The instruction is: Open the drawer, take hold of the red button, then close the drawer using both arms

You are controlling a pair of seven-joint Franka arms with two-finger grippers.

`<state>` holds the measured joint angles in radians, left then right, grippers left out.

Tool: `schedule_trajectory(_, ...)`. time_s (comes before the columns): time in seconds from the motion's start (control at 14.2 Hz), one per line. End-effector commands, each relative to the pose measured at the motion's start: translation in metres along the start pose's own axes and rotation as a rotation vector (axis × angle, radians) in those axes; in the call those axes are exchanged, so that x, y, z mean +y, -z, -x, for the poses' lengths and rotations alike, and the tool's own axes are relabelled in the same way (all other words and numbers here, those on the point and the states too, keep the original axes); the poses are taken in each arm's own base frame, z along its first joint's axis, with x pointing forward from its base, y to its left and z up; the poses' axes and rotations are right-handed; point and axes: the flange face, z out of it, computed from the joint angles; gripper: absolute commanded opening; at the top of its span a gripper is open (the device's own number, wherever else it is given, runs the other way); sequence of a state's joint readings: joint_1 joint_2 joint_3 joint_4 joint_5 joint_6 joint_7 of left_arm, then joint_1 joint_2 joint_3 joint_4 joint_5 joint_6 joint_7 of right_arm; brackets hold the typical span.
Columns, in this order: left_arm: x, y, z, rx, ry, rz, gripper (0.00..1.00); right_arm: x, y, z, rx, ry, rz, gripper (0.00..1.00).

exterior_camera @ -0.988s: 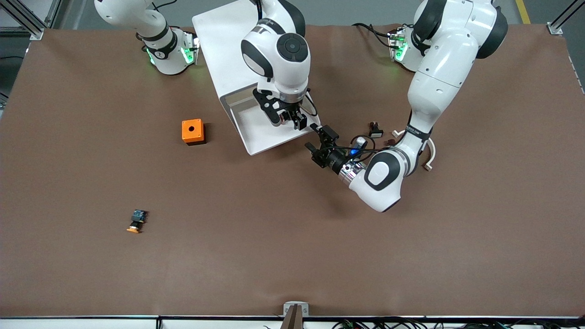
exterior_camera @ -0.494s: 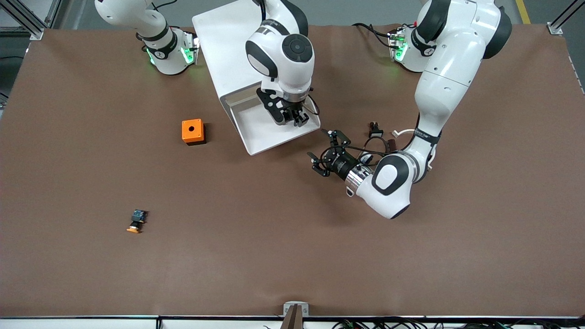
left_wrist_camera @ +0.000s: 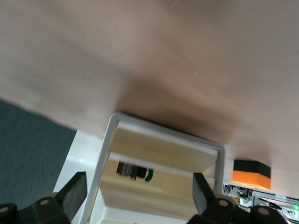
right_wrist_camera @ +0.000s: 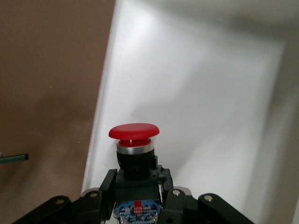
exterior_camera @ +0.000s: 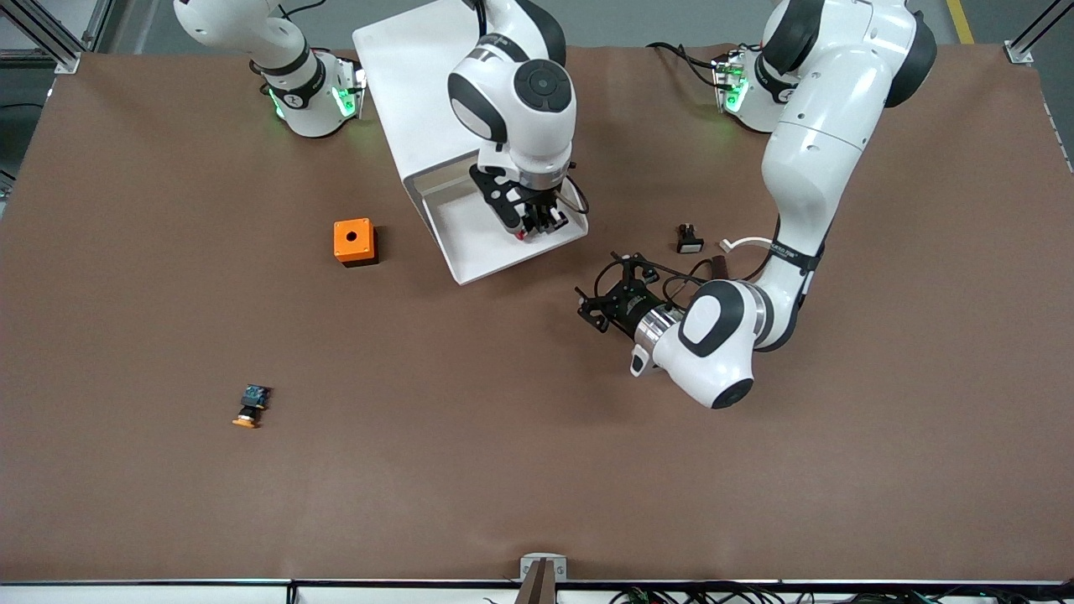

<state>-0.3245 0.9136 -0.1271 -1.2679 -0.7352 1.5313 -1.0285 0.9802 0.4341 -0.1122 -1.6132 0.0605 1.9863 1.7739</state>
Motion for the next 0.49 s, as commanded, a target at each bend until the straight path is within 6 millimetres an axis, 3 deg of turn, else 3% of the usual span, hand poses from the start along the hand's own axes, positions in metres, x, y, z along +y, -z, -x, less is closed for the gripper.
schedule_trajectory(0.0,0.004,0.027,0.018,0.165,-0.117,0.054,0.99,-0.017,0.029,-0.066,-0.014,0.176,0.014,0.0)
schedule_trajectory(0.21,0.017,0.036,0.037,0.357,-0.177,0.099,0.99,-0.023,0.027,-0.166,-0.014,0.387,0.007,0.0)
schedule_trajectory(0.42,0.023,0.052,0.058,0.498,-0.232,0.137,0.99,-0.017,0.009,-0.276,-0.003,0.542,-0.04,0.0)
